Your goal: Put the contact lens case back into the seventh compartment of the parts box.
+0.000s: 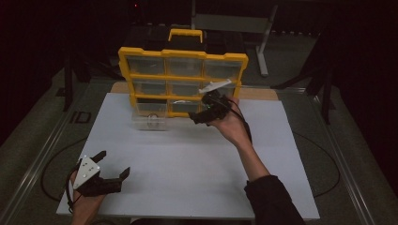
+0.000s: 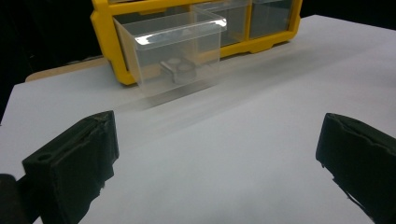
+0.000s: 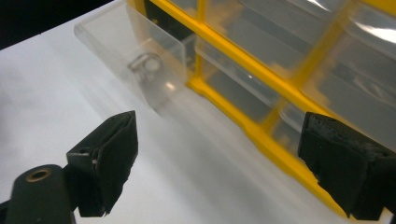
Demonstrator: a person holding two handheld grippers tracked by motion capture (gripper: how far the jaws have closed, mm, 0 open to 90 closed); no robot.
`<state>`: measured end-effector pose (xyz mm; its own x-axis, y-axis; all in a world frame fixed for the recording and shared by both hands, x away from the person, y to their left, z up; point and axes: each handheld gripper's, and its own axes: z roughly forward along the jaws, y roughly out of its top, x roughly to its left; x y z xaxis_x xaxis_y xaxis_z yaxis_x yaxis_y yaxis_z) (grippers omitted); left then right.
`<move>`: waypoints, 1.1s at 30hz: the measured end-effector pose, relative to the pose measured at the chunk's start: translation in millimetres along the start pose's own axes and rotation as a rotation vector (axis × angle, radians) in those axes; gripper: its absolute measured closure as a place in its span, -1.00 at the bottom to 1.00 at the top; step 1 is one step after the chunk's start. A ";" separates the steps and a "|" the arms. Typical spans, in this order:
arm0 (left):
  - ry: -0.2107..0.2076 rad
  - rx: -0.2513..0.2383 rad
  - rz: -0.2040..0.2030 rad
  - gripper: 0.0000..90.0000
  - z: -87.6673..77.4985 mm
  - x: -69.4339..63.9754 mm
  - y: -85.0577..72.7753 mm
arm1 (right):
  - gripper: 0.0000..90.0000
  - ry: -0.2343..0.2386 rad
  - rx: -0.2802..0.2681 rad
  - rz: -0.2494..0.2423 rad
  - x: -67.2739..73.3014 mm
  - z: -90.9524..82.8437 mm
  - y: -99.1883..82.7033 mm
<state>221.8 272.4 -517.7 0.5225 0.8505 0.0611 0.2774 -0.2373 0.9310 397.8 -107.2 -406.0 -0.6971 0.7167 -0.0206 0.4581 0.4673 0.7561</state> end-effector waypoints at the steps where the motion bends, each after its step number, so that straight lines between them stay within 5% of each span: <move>1: 0.001 0.000 -0.002 -1.00 0.2 0.2 0.3 | -0.73 -0.014 -0.011 0.001 -2.1 -7.0 -7.2; 10: 0.012 -0.012 -0.023 -1.00 1.3 5.5 5.1 | -0.72 -0.107 -0.090 0.063 -18.3 -59.3 -76.4; 17: 0.039 0.003 -0.028 -1.00 2.2 10.7 10.0 | -0.76 -0.154 -0.165 0.067 -10.0 -84.4 -120.2; 33: 0.025 0.026 -0.031 -1.00 12.4 15.2 7.8 | -0.77 -0.143 -0.332 0.164 3.4 -107.8 -209.5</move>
<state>241.9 277.7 -514.0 0.4932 0.8689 0.0412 0.3146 -0.2223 0.9228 240.0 -258.4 -493.9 -0.5347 0.8439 0.0445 0.3369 0.1646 0.9270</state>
